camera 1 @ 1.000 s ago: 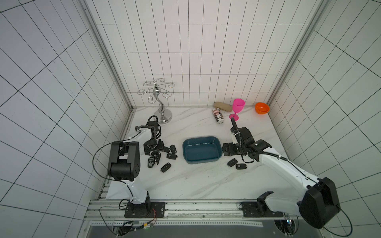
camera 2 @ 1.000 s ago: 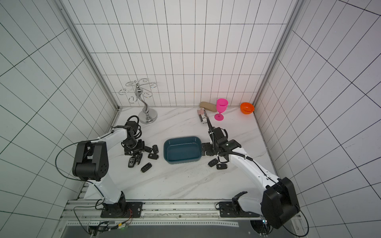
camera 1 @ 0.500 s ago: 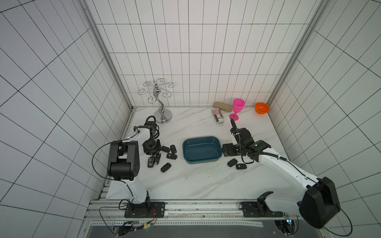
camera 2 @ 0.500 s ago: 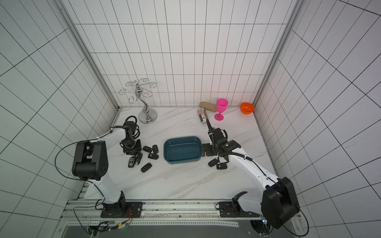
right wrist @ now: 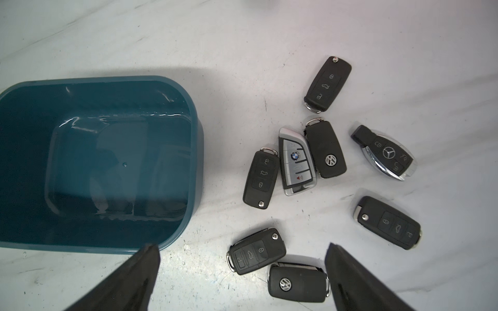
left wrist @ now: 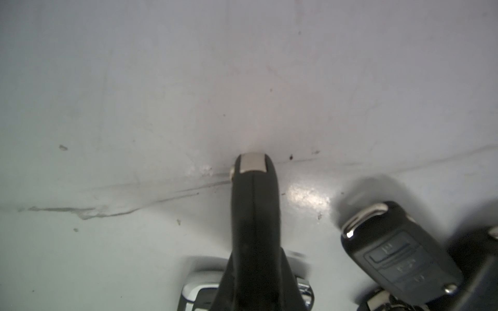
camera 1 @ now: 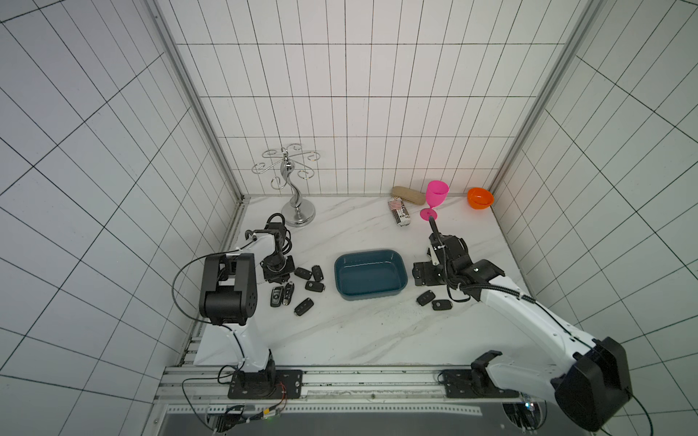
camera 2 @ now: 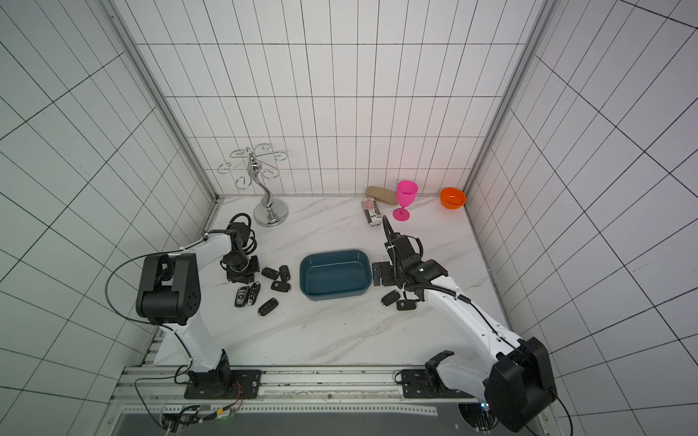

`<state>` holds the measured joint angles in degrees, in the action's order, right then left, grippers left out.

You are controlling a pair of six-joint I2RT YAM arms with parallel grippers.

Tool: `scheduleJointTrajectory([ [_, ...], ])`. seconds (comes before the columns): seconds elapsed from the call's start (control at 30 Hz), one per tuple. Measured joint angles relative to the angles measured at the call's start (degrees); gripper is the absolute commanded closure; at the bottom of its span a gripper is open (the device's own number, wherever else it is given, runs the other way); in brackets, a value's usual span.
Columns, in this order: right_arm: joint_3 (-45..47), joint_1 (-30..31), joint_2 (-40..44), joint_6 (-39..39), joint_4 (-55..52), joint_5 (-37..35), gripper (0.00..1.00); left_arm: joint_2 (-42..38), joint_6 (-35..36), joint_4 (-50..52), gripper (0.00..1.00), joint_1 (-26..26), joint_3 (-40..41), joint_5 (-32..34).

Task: Place the car key into the storage box
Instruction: Pick up the car key from the center of the board, then place the car key in the storage box.

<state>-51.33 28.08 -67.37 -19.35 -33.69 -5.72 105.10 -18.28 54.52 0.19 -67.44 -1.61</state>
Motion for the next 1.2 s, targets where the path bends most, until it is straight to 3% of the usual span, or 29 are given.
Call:
scheduleJointTrajectory([
  [0.23,1.8,-1.6,0.1,-0.5,-0.5,0.2,0.02,-0.8,-0.3,-0.1,0.9,0.0,0.0,0.0],
  [0.4,2.5,-3.0,-0.7,-1.0,-0.6,1.4,0.03,-6.9,-1.1,0.7,0.9,-1.5,-0.4,0.5],
  [0.6,3.0,-7.8,-0.7,-1.8,-1.2,3.9,0.06,-17.3,-1.7,3.8,0.89,-7.5,-4.2,-1.6],
  [0.77,3.0,-13.7,0.3,-3.4,-3.5,6.3,0.09,-22.1,-1.7,7.2,0.89,-15.9,-8.5,-6.4],
  [1.03,3.0,-19.1,0.3,-8.5,-9.1,8.0,0.28,-15.3,-1.0,10.5,0.89,-29.4,-16.6,-10.3],
  [1.2,3.2,-21.8,-0.6,-10.6,-11.5,9.3,0.28,-6.7,-0.6,10.4,0.89,-33.4,-18.9,-10.4],
])
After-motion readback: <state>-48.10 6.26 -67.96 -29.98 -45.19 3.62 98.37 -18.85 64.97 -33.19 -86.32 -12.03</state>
